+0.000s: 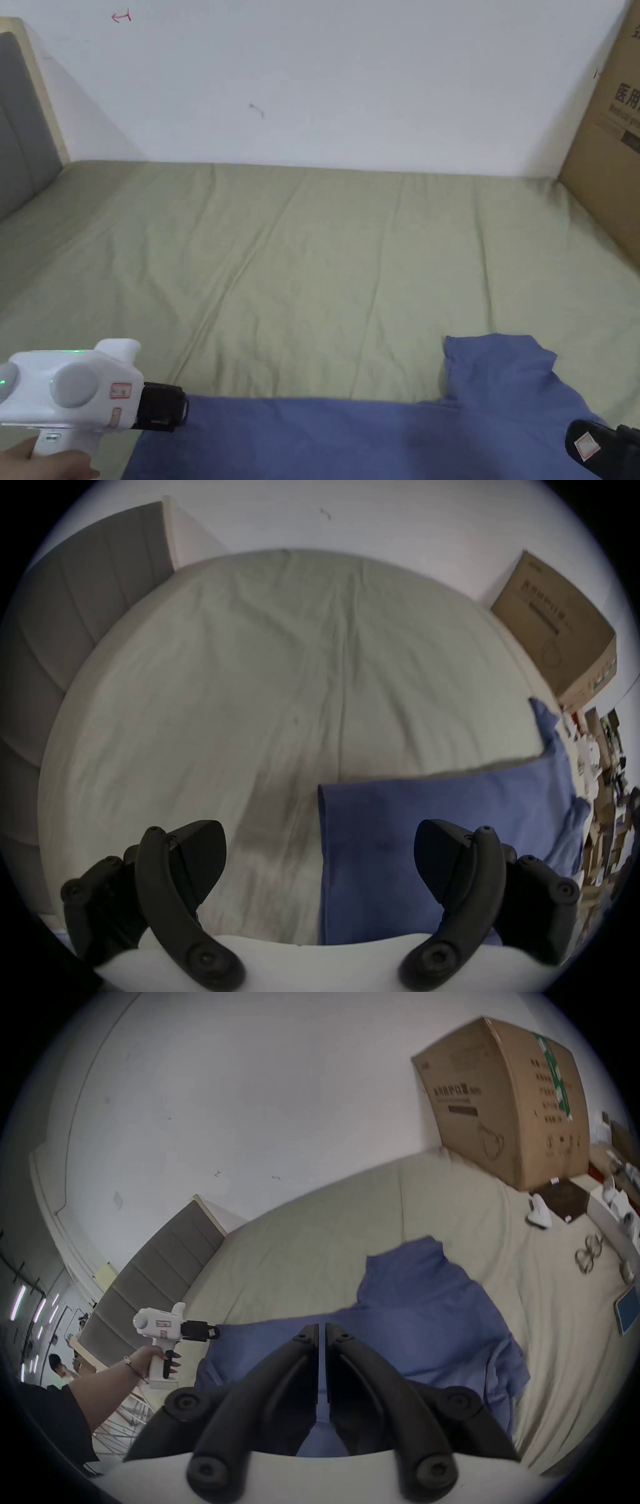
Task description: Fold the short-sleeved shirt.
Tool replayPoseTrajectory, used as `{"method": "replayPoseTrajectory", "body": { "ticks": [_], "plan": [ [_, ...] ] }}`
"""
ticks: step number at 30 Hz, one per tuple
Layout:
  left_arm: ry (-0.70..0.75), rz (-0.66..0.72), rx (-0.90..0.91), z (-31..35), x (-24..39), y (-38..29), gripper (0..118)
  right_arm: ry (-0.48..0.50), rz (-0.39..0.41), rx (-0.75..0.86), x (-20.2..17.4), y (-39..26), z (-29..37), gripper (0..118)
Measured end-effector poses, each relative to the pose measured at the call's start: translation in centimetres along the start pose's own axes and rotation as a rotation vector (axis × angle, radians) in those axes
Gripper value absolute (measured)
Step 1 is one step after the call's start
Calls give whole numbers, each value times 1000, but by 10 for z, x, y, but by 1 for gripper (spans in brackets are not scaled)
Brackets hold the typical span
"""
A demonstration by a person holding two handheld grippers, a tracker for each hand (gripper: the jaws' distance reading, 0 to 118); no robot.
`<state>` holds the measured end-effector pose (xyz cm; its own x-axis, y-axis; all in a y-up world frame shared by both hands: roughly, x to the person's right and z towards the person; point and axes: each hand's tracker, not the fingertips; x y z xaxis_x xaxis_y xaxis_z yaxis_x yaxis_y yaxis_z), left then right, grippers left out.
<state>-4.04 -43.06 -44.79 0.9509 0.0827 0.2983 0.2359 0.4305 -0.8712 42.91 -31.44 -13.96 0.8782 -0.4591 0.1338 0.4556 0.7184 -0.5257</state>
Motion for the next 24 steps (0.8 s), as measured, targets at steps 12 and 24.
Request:
{"method": "replayPoseTrajectory", "body": {
  "ticks": [12, 24],
  "plan": [
    [-43, -200, 283, 58, 36, -19, 0, -201, 49, -137, 76, 63, -93, 4],
    [-62, -98, 250, 84, 20, -23, 0, -412, 81, -514, 166, 105, -263, 98]
  ]
}}
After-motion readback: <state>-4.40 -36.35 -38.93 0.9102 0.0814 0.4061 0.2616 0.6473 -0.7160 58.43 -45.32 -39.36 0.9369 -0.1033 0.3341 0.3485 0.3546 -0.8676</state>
